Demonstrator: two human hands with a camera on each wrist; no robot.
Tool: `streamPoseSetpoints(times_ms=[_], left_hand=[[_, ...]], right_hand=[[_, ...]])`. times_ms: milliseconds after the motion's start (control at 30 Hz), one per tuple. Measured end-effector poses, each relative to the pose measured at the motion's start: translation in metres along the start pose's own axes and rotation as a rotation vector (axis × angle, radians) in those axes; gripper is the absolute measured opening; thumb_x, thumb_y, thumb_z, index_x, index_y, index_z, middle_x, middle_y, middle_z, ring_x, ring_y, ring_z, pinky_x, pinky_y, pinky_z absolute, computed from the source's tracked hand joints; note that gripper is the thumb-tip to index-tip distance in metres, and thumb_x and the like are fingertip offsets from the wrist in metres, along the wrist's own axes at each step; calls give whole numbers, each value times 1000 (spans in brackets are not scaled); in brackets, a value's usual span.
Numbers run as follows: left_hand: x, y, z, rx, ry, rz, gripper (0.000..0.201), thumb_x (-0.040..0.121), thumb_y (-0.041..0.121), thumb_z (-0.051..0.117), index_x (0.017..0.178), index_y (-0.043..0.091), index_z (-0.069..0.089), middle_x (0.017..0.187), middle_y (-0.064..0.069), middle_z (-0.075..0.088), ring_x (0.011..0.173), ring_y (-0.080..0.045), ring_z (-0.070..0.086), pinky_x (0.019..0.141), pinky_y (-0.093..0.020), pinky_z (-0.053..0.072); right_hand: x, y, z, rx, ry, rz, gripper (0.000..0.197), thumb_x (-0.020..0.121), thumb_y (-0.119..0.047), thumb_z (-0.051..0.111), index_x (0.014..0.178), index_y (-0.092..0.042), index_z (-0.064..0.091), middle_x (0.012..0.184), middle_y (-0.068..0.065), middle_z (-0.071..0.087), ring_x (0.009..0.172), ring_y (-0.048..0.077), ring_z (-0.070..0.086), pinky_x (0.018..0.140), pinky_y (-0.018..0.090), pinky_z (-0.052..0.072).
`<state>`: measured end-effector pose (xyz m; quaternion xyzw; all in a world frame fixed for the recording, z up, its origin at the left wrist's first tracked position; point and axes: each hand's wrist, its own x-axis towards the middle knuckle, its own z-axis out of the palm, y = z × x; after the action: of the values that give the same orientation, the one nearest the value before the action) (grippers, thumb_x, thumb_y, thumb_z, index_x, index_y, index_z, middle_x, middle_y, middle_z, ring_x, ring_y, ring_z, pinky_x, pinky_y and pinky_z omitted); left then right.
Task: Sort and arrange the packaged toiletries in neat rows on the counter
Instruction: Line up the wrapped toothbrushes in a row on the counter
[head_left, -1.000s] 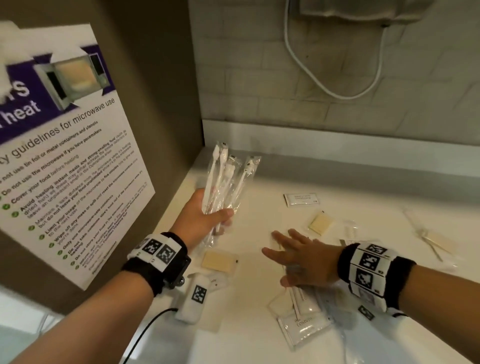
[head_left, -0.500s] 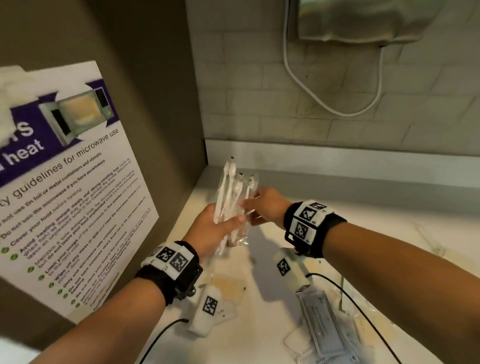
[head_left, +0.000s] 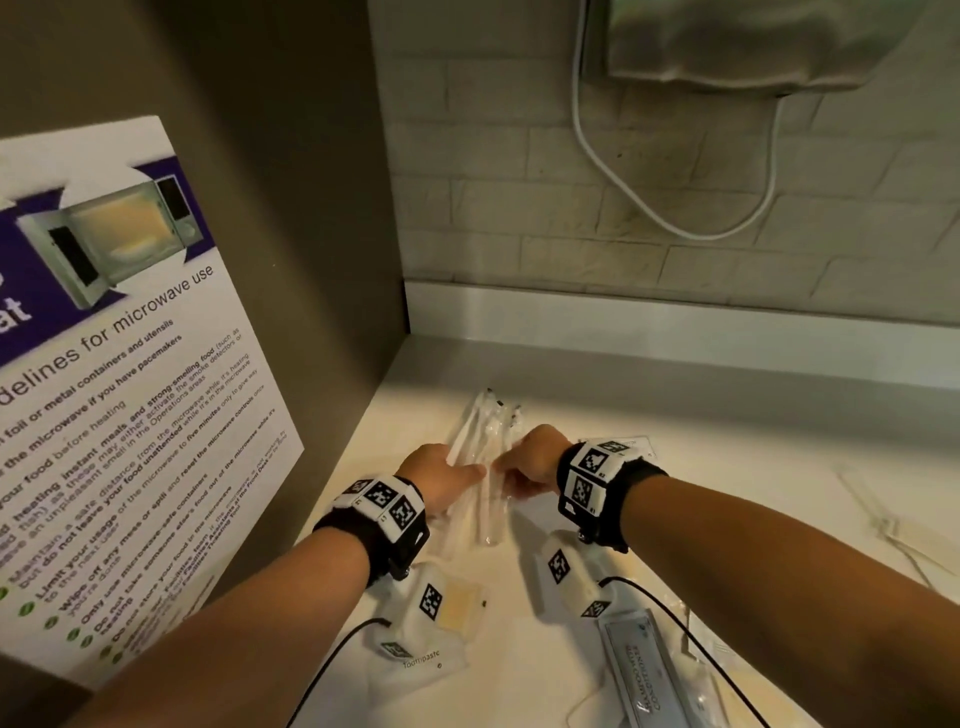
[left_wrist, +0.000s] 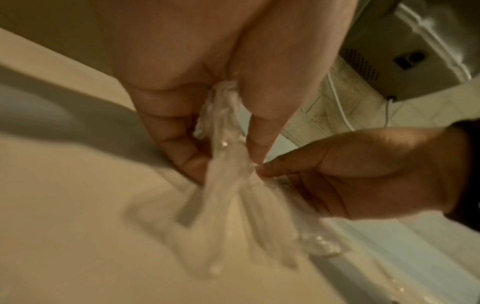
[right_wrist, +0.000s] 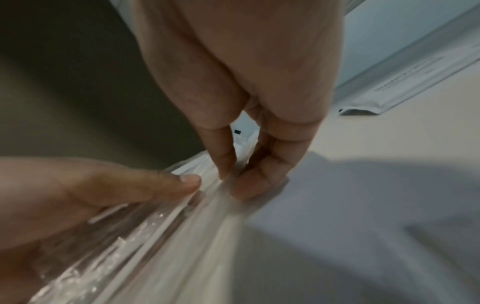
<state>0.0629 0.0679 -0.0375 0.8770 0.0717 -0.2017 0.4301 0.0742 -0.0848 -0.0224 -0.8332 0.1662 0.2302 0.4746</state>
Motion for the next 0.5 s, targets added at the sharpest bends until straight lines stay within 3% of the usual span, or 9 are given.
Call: streamPoseSetpoints(times_ms=[67,167,200,267,333,367,433,500], left_hand=[[1,2,1,88,32,-4,54,87,46,65,126,10,56,112,-11,67,86,-30,70,68,-37,61],[1,3,2,126,51,-32,63,85,55,64,126,8,53,109,-11,66,82,-28,70,70,-42,62],[1,3,1,136,59,-32,64,86,57,61,126,7,53,108,-11,66,76,-26,69,67,-41,61],[1,1,-2,158,71,-37,64,94,57,48,129,3,51,104,-14,69,64,-23,63,58,-34,56],[7,-6,-5,84,79,-46,58,99,50,37,121,0,56,86,-15,68,57,-26,58,59,-34,51],[8,-10,-8,24,74,-55,54,100,45,35,115,-1,59,78,-14,63,55,-27,55,61,-36,49],[9,-16,-14,-50,84,-60,49,100,39,36,111,-1,61,84,-24,61,68,-38,60,73,-44,48],[9,-23,-21,-47,105,-62,48,100,35,39,116,-5,59,115,-34,58,108,-47,58,95,-51,47]], right_hand=[[2,0,-1,-96,41,-14,19,84,-11,68,68,-10,59,74,11,68,64,21,68,77,35,61],[-1,-2,-4,-275,116,-34,18,82,-26,71,74,-12,63,87,10,76,80,24,74,80,35,60],[0,-2,-6,-290,121,-26,21,81,-31,72,76,-11,65,85,10,76,78,23,75,81,36,60],[-1,0,-9,-278,115,-1,29,79,-37,75,73,-12,63,69,6,73,60,17,70,72,29,60],[-2,3,-13,-239,119,8,36,77,-39,78,63,-13,57,56,2,65,43,11,60,59,21,54],[-1,5,-15,-221,130,0,38,76,-39,78,60,-14,55,56,2,64,43,11,58,61,22,55],[-5,8,-19,-209,145,-15,34,78,-37,78,66,-14,56,67,5,66,57,17,61,80,31,59],[-7,12,-21,-249,125,-11,32,80,-38,75,69,-13,59,75,7,67,67,20,62,89,34,57]])
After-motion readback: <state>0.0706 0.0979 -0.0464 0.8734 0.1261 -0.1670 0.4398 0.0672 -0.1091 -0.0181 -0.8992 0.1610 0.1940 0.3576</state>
